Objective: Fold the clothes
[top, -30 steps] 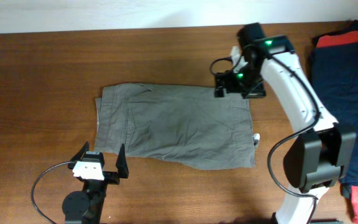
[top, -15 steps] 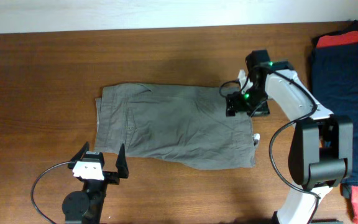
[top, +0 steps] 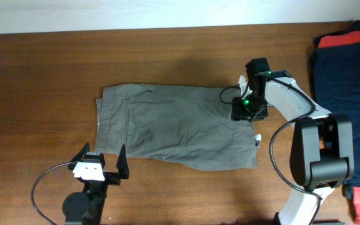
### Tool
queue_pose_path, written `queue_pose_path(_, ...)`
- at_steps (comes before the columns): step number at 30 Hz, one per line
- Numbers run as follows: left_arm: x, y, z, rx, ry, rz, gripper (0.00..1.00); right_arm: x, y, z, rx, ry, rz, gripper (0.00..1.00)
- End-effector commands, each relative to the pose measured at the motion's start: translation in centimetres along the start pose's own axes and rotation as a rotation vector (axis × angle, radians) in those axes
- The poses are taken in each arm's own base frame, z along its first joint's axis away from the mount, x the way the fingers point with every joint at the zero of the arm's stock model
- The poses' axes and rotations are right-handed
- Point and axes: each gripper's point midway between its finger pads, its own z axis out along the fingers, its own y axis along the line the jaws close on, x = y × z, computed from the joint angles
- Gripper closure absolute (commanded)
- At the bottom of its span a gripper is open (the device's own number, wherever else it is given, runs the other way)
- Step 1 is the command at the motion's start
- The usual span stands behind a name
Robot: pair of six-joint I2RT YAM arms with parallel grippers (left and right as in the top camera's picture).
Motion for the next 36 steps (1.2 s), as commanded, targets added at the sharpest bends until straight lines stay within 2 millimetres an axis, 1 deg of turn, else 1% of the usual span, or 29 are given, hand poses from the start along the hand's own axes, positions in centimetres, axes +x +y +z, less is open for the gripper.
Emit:
queue_pose_path(1,0.2,-0.1,0.0,0.006,0.001,0.019,0.01,-0.4,-0.6,0.7,0.019,-0.026,-0.002,0.58)
queue_pose_path(4,0.2,-0.1,0.0,0.006,0.001,0.019,0.01,-0.7,-0.7,1.2,0.017,-0.049,0.013,0.68)
queue_pose_path(12,0.2,-0.1,0.0,0.006,0.001,0.019,0.01,-2.3,-0.7,1.8,0.015,-0.133,0.017,0.74)
queue_pose_path(14,0.2,-0.1,0.0,0.006,0.001,0.019,0.01,-2.8,-1.4,1.8,0.052,-0.159,0.046,0.76)
queue_pose_path(17,0.2,-0.1,0.0,0.006,0.001,0.019,0.01,-3.2,-2.2,2.0,0.091,-0.184,0.049,0.77)
queue_pose_path(20,0.2,-0.1,0.0,0.006,0.001,0.019,0.01,-3.3,-2.5,2.6,0.1,-0.189,0.05,0.76)
queue_pose_path(22,0.2,-0.1,0.0,0.006,0.001,0.019,0.01,-3.4,-2.6,3.5,0.1,-0.185,0.051,0.79)
queue_pose_path(28,0.2,-0.1,0.0,0.006,0.001,0.019,0.01,-4.1,-3.1,5.5,0.105,-0.194,0.062,0.92)
queue_pose_path(30,0.2,-0.1,0.0,0.006,0.001,0.019,0.01,-4.5,-3.4,5.5,0.116,-0.21,0.065,0.96)
queue_pose_path(34,0.2,-0.1,0.0,0.006,0.001,0.019,0.01,-5.8,-3.8,5.1,0.117,-0.264,0.074,0.96)
queue_pose_path(36,0.2,-0.1,0.0,0.006,0.001,0.019,0.01,-6.1,-3.8,5.0,0.118,-0.278,0.074,0.96)
